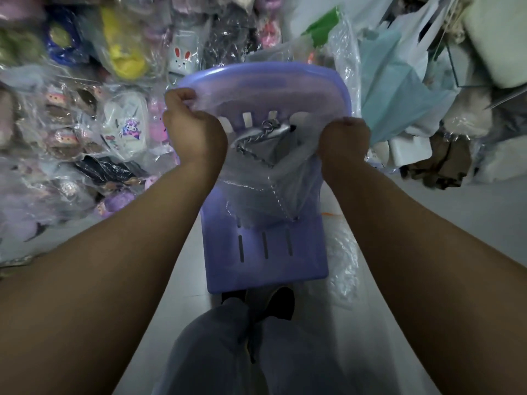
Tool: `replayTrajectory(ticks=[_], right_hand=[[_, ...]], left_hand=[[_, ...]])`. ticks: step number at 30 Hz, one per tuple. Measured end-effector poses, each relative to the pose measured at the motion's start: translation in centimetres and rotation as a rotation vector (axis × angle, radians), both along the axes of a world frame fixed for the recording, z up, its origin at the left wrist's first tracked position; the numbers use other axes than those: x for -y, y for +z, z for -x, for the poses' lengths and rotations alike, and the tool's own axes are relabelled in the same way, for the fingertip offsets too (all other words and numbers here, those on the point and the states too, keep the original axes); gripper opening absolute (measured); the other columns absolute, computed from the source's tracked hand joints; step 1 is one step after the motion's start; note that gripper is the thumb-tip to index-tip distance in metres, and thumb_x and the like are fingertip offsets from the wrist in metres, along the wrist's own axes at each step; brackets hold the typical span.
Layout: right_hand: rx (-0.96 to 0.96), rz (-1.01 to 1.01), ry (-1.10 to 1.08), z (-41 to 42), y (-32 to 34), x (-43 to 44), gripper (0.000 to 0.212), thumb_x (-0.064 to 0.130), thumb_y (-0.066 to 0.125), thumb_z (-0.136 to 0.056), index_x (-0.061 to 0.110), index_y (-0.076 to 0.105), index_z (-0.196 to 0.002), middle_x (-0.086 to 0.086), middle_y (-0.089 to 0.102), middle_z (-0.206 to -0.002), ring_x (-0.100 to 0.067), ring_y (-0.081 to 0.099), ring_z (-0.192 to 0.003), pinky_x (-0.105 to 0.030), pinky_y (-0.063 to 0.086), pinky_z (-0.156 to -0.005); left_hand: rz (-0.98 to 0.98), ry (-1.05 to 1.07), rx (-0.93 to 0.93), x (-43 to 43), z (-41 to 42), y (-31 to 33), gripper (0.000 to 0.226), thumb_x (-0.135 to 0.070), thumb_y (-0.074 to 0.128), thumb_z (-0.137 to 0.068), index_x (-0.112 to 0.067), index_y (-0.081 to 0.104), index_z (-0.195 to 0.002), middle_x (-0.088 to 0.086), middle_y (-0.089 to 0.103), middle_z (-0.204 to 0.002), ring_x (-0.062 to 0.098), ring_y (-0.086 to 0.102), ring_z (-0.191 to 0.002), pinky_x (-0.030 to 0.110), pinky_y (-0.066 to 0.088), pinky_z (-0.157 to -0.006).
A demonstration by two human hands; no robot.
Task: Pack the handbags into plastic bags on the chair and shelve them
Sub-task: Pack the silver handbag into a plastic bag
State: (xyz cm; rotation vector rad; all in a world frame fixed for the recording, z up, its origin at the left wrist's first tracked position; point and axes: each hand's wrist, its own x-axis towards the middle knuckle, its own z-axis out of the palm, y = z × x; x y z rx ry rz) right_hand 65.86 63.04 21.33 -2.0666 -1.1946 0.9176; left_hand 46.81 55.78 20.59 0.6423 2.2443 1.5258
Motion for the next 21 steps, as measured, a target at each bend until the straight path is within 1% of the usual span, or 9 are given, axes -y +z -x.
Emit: replayTrajectory(ticks=[3, 6, 8, 10, 13, 15, 17, 19, 21], right_hand=[[-0.081, 0.044, -0.063, -0.4, 0.5, -1.1, 0.031, 0.004, 0.044, -0.097, 0.0, 0.067, -0.118, -0.019, 0.067, -0.121, -0.031, 0.062, -0.11, -0.032, 0.044, -0.085], [-0.17, -0.12, -0.165, 1.3, 0.1, -0.6, 0.032, 0.023, 0.046, -0.098, 0.008, 0.063, -0.12, -0.015, 0.065, -0.122, -0.029, 0.059, -0.11, -0.031, 0.042, -0.086], [-0.194, -0.163, -0.037, 2.3, 0.0, 0.0, 0.039, 0.035, 0.047, -0.099, 0.017, 0.056, -0.133, -0.014, 0.057, -0.132, -0.026, 0.054, -0.115, -0.029, 0.037, -0.09], [-0.183, -0.168, 0.17, 2.4, -0.1, 0.5, 0.057, 0.046, 0.048, -0.095, 0.025, 0.043, -0.147, -0.012, 0.047, -0.144, -0.024, 0.046, -0.126, -0.031, 0.034, -0.102], [-0.017, -0.178, 0.393, 1.1, -0.6, 1.3, 0.078, 0.048, 0.061, -0.085, 0.024, 0.033, -0.154, -0.011, 0.04, -0.152, -0.025, 0.039, -0.138, -0.036, 0.034, -0.112], [0.048, -0.175, 0.436, 0.1, -0.4, 1.4, 0.07, 0.028, 0.068, -0.086, 0.021, 0.038, -0.15, -0.011, 0.049, -0.144, -0.027, 0.05, -0.129, -0.035, 0.042, -0.105], [0.102, -0.134, 0.384, -0.8, 0.4, 1.0, 0.05, 0.013, 0.06, -0.091, 0.017, 0.049, -0.139, -0.014, 0.06, -0.131, -0.032, 0.059, -0.116, -0.036, 0.048, -0.095], [0.177, -0.083, 0.37, -1.4, 2.0, 0.9, 0.032, 0.01, 0.051, -0.094, 0.014, 0.059, -0.125, -0.018, 0.065, -0.118, -0.038, 0.063, -0.107, -0.04, 0.05, -0.085], [0.239, -0.032, 0.362, -1.9, 4.2, 1.0, 0.023, 0.012, 0.048, -0.097, 0.01, 0.063, -0.114, -0.019, 0.067, -0.111, -0.038, 0.062, -0.103, -0.032, 0.044, -0.077]], left_hand=[[-0.106, 0.101, 0.045, -1.9, 1.1, 2.1, 0.045, -0.005, 0.034, -0.076, -0.004, 0.054, -0.117, 0.008, 0.054, -0.1, 0.007, 0.049, -0.076, 0.01, 0.039, -0.07], [-0.084, 0.121, 0.068, -2.6, 0.9, 3.2, 0.041, -0.013, 0.039, -0.075, -0.012, 0.058, -0.11, 0.003, 0.057, -0.095, 0.001, 0.05, -0.071, 0.006, 0.04, -0.067], [-0.106, 0.083, 0.064, -2.3, 0.7, 2.7, 0.033, -0.027, 0.043, -0.07, -0.027, 0.058, -0.099, 0.008, 0.062, -0.097, 0.018, 0.062, -0.08, 0.029, 0.058, -0.076], [-0.089, 0.047, 0.031, -1.8, 0.9, 1.5, 0.031, -0.035, 0.046, -0.068, -0.035, 0.055, -0.098, 0.012, 0.063, -0.11, 0.033, 0.064, -0.096, 0.048, 0.06, -0.078], [-0.088, -0.003, 0.046, -0.2, 0.9, 1.1, 0.046, -0.03, 0.045, -0.074, -0.028, 0.051, -0.119, 0.009, 0.059, -0.124, 0.025, 0.062, -0.102, 0.051, 0.052, -0.093], [-0.029, -0.144, 0.019, 1.1, 0.5, 1.0, 0.061, -0.025, 0.05, -0.075, -0.021, 0.043, -0.136, 0.01, 0.051, -0.134, 0.021, 0.058, -0.105, 0.047, 0.051, -0.098], [0.075, -0.28, -0.061, 2.4, -0.3, 1.3, 0.074, -0.02, 0.059, -0.077, -0.016, 0.035, -0.147, 0.006, 0.044, -0.139, 0.021, 0.054, -0.115, 0.038, 0.048, -0.103], [0.13, -0.27, -0.106, 2.5, -0.5, 1.7, 0.064, -0.015, 0.059, -0.084, -0.013, 0.04, -0.144, 0.003, 0.059, -0.119, 0.017, 0.059, -0.104, 0.03, 0.048, -0.096], [0.204, -0.19, -0.129, 1.9, -0.4, 2.9, 0.034, -0.016, 0.056, -0.094, -0.011, 0.057, -0.127, -0.004, 0.062, -0.088, 0.014, 0.058, -0.082, 0.024, 0.043, -0.077]])
